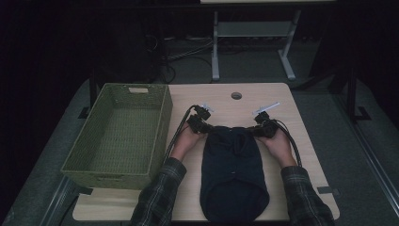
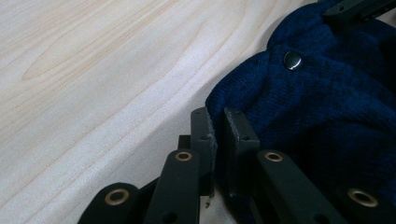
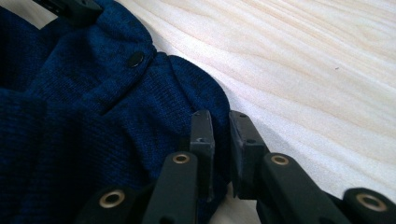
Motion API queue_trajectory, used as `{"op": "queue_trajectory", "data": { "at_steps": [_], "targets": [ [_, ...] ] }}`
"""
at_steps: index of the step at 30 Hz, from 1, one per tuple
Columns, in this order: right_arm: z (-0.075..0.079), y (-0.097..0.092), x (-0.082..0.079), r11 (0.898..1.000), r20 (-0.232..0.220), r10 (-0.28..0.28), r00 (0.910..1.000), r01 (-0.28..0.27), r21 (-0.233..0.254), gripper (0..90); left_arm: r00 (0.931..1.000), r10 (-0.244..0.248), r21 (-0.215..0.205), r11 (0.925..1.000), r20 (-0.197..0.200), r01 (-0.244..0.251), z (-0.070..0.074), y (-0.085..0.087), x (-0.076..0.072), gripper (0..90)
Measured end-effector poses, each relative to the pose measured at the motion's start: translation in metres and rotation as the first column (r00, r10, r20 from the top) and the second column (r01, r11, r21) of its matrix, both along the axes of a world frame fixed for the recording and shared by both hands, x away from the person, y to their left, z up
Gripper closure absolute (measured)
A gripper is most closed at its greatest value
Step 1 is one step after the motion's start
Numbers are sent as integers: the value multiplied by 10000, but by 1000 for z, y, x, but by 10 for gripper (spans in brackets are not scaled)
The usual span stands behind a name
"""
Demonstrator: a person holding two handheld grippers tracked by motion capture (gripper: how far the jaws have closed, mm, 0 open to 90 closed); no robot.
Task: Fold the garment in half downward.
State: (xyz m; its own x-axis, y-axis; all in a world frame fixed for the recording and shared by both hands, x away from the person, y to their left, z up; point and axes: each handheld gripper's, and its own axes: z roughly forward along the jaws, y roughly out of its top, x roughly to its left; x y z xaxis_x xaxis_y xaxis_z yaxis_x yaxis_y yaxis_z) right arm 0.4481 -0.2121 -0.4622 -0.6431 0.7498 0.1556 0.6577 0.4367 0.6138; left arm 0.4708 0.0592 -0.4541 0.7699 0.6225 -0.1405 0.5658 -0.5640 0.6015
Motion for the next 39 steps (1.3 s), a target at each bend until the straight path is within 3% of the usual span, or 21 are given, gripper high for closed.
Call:
{"op": "queue_trajectory", "data": {
  "at_steps": [7,15,18,21,25,32,35,39],
  "targets": [
    [10,-1,-3,9999,191,-3,9998,6,-115,824,9997,45,-103,9999,222,-43,9,2,-2,846],
    [30,-8,-10,9994,775,-126,9969,101,323,824,9935,8,-212,9998,1135,17,37,2,-8,846],
    [38,-10,-13,9981,1049,-257,9942,197,580,824,9880,93,-342,9994,1540,-41,51,2,-11,846],
    [51,-11,-13,9987,1242,-233,9920,175,476,824,9821,67,-215,9998,1881,-27,63,1,-12,845],
    [70,-11,-11,9988,1684,-231,9855,154,468,824,9725,254,-471,9988,2313,-149,81,2,-13,845],
    [104,-9,-14,9980,2587,-438,9650,308,544,824,9473,450,-669,9974,3171,-250,112,5,-23,841],
    [108,-6,-19,9984,2861,-371,9575,230,523,823,9440,441,-632,9977,3271,-248,112,6,-28,840],
    [101,-4,-30,9993,3014,-180,9533,72,370,822,9434,322,-612,9980,3302,-127,104,9,-38,838]
  ]
}}
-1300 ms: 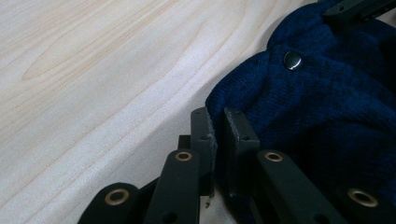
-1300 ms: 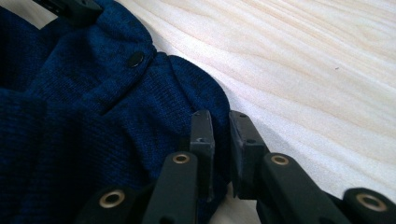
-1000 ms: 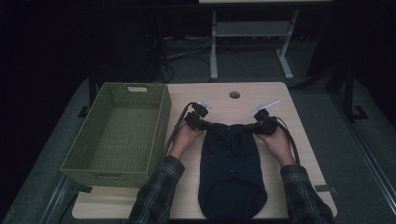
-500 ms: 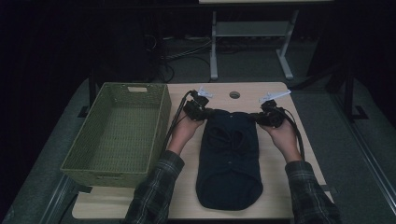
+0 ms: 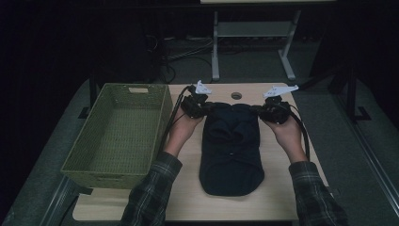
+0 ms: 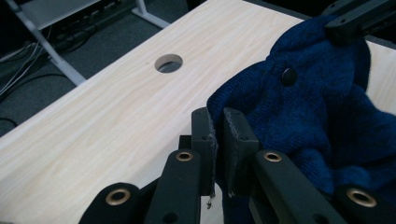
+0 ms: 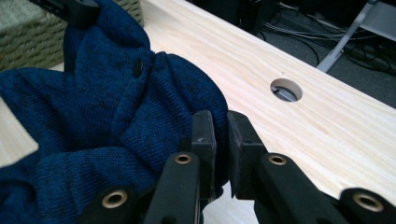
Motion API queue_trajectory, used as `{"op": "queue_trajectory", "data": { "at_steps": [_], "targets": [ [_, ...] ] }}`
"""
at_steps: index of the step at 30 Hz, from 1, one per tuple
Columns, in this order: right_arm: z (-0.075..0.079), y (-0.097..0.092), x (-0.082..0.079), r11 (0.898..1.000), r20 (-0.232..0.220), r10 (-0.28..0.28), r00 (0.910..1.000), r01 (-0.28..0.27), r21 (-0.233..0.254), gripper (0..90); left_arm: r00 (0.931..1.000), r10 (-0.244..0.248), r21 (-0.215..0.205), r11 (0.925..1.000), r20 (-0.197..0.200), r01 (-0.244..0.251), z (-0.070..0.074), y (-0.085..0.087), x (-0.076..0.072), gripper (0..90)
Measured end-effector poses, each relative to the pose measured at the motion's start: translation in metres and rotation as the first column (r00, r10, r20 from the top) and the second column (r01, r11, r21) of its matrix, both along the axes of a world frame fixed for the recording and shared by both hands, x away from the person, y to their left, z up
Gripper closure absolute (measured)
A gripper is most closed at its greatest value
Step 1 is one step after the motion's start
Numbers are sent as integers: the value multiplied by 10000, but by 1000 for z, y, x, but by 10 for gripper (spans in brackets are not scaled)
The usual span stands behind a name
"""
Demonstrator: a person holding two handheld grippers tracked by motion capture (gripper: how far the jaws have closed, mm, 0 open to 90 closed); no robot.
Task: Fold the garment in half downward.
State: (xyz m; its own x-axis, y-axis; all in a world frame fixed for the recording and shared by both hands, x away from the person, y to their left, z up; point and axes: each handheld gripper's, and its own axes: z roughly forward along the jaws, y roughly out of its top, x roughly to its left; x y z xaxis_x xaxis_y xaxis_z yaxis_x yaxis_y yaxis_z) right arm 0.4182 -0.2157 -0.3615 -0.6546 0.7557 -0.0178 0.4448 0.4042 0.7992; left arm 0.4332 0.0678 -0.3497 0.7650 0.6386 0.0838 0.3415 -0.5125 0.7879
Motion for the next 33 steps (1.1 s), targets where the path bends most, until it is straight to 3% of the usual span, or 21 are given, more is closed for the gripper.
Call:
{"op": "queue_trajectory", "data": {
  "at_steps": [6,15,23,33],
  "targets": [
    [-10,1,-20,9998,123,213,9997,-213,-66,821,9996,-244,86,9997,116,243,-4,3,-19,838],
    [-13,1,-44,9987,319,502,9982,-501,-39,818,9989,-411,-162,9990,-234,407,-9,9,-40,831],
    [-21,0,-59,9975,40,699,9975,-699,129,813,9947,-641,-371,9974,-798,613,-19,15,-54,829],
    [-36,-1,-83,9947,-496,943,9943,-921,453,799,9878,-1034,-316,9944,-1161,1004,-32,18,-74,821]
  ]
}}
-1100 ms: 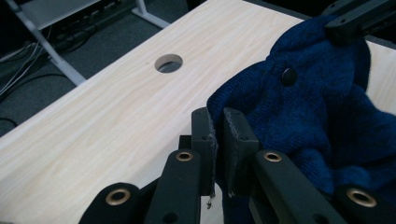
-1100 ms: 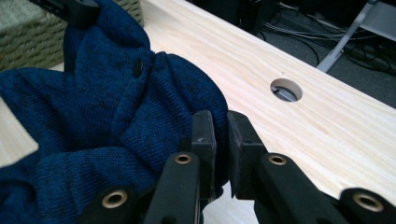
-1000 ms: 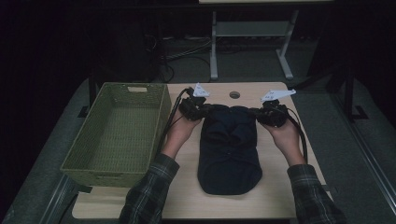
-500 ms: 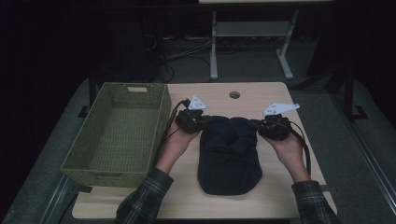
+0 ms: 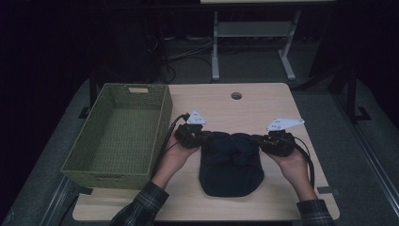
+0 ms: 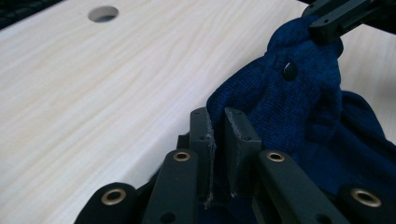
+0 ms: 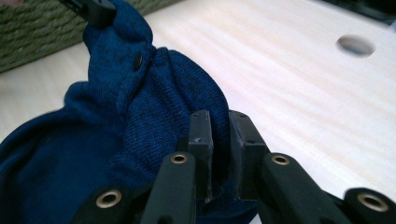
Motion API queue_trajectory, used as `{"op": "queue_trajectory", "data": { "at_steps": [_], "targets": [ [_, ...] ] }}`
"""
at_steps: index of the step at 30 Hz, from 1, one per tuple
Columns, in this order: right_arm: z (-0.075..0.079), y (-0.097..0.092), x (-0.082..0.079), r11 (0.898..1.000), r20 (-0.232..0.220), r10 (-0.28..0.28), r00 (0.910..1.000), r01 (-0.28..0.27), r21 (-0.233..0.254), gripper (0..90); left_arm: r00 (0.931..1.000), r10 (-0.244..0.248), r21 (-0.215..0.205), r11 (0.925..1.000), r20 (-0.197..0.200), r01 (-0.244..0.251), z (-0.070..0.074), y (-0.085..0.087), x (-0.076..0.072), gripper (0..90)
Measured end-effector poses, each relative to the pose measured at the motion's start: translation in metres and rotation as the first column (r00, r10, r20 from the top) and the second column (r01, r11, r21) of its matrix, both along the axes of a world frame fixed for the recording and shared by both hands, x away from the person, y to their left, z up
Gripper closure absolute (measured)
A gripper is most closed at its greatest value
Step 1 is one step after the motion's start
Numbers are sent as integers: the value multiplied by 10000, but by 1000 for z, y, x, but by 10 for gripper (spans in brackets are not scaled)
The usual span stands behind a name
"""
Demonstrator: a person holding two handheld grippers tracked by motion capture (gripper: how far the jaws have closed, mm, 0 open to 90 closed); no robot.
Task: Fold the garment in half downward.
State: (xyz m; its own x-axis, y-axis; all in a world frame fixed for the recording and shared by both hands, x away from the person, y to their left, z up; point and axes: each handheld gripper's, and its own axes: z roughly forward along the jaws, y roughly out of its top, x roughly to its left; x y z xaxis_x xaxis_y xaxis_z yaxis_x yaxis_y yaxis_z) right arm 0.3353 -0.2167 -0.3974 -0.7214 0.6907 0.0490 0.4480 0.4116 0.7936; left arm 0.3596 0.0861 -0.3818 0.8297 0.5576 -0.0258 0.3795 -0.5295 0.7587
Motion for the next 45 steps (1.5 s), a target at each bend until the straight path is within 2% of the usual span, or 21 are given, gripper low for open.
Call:
{"op": "queue_trajectory", "data": {
  "at_steps": [1,3,5,7,10,19,23,28,34,39,43,45],
  "targets": [
    [-1,0,-2,10000,-121,14,9999,-14,-12,798,10000,-50,84,10000,-23,50,-1,0,-2,821],
    [-4,0,-8,10000,-43,45,10000,-45,78,795,9998,-147,97,9998,-147,149,-4,0,-5,819],
    [-7,0,-12,9999,-307,127,9994,-128,-14,791,9992,-243,44,9997,-326,245,-6,1,-9,816],
    [-10,-1,-17,9998,-297,180,9994,-179,41,790,9986,-333,65,9994,-410,336,-9,2,-12,813],
    [-14,0,-25,9995,-436,301,9986,-304,-64,785,9956,-554,-61,9985,-758,551,-13,4,-20,810],
    [-25,0,-52,9984,-656,544,9964,-554,-134,728,9865,-988,-209,9951,-1309,969,-19,12,-43,771],
    [-27,0,-61,9979,-633,607,9961,-621,-206,663,9842,-1053,-203,9944,-1423,1034,-22,15,-51,748],
    [-28,-1,-71,9978,-675,652,9956,-655,-27,570,9812,-1224,-379,9923,-1490,1181,-24,19,-61,718],
    [-26,-3,-84,9969,-660,789,9947,-786,67,531,9787,-1399,-577,9895,-1504,1326,-24,26,-72,705],
    [-26,-9,-95,9976,-717,686,9951,-683,69,529,9775,-1437,-596,9889,-1547,1359,-24,30,-79,700],
    [-27,-18,-103,9983,-733,554,9958,-538,238,571,9775,-1368,-653,9896,-1604,1278,-20,35,-83,788],
    [-25,-25,-105,9982,-696,444,9966,-415,436,632,9814,-1215,-691,9913,-1486,1123,-15,37,-82,833]
  ]
}}
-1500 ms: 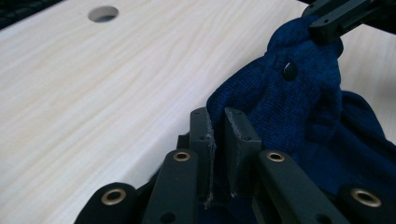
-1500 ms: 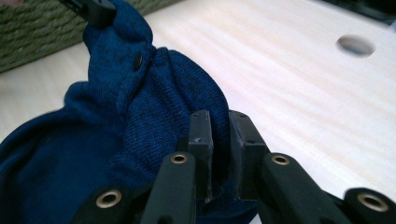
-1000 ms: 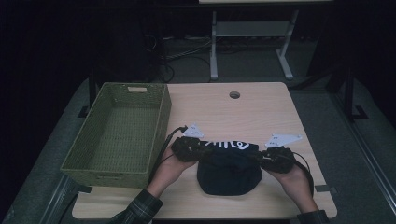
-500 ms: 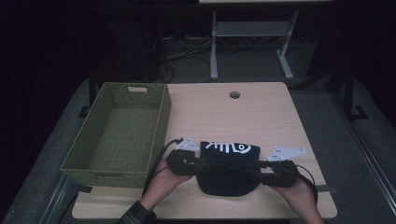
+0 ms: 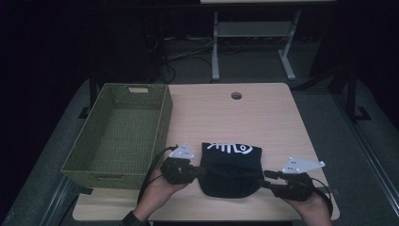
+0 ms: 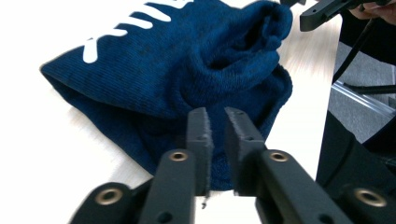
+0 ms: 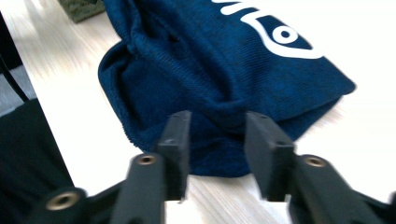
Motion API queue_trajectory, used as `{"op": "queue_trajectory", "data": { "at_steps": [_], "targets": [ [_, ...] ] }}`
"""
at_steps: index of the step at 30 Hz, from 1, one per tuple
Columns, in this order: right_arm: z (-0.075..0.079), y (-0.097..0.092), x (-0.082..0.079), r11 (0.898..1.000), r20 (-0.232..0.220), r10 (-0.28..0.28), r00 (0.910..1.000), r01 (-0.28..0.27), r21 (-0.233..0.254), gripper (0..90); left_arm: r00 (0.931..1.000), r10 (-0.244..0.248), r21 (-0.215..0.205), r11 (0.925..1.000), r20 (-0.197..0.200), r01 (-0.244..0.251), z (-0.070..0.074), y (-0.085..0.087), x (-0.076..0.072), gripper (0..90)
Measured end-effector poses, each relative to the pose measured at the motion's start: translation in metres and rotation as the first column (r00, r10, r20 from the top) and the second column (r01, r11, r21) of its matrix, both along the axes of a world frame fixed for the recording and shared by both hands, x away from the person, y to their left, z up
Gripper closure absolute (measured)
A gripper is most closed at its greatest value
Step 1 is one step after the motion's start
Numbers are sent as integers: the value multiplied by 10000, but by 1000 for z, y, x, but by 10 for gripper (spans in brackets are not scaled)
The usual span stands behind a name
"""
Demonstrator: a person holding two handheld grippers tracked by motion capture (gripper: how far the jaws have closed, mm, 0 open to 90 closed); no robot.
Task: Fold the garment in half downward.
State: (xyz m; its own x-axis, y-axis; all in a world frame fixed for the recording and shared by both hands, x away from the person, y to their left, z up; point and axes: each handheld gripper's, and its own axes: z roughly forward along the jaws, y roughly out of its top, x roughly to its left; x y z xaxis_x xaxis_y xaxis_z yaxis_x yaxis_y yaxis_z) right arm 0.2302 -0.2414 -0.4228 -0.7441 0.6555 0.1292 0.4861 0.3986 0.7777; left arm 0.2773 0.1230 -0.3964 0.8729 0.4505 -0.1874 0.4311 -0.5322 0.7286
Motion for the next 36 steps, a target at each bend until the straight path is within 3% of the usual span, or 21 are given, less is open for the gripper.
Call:
{"op": "queue_trajectory", "data": {
  "at_steps": [6,9,16,21,25,36],
  "targets": [
    [4,-9,12,9994,-49,-286,9996,287,215,844,9984,474,-23,9989,302,-473,13,-2,12,895],
    [4,-9,19,9991,28,-337,9994,336,270,896,9975,588,15,9983,389,-589,17,-8,22,898],
    [3,0,38,9993,105,-190,9998,186,319,899,9918,1087,423,9928,667,-1117,14,-27,53,899],
    [2,11,43,9995,53,66,10000,-68,305,898,9889,1384,628,9879,548,-1418,2,-36,80,899],
    [-2,19,36,9985,-16,539,9985,-538,141,899,9898,1379,1030,9847,353,-1409,-15,-47,92,899],
    [-27,36,18,9930,-606,1141,9916,-1156,-225,900,9957,920,1801,9796,-102,-887,-46,-65,106,900]
  ]
}}
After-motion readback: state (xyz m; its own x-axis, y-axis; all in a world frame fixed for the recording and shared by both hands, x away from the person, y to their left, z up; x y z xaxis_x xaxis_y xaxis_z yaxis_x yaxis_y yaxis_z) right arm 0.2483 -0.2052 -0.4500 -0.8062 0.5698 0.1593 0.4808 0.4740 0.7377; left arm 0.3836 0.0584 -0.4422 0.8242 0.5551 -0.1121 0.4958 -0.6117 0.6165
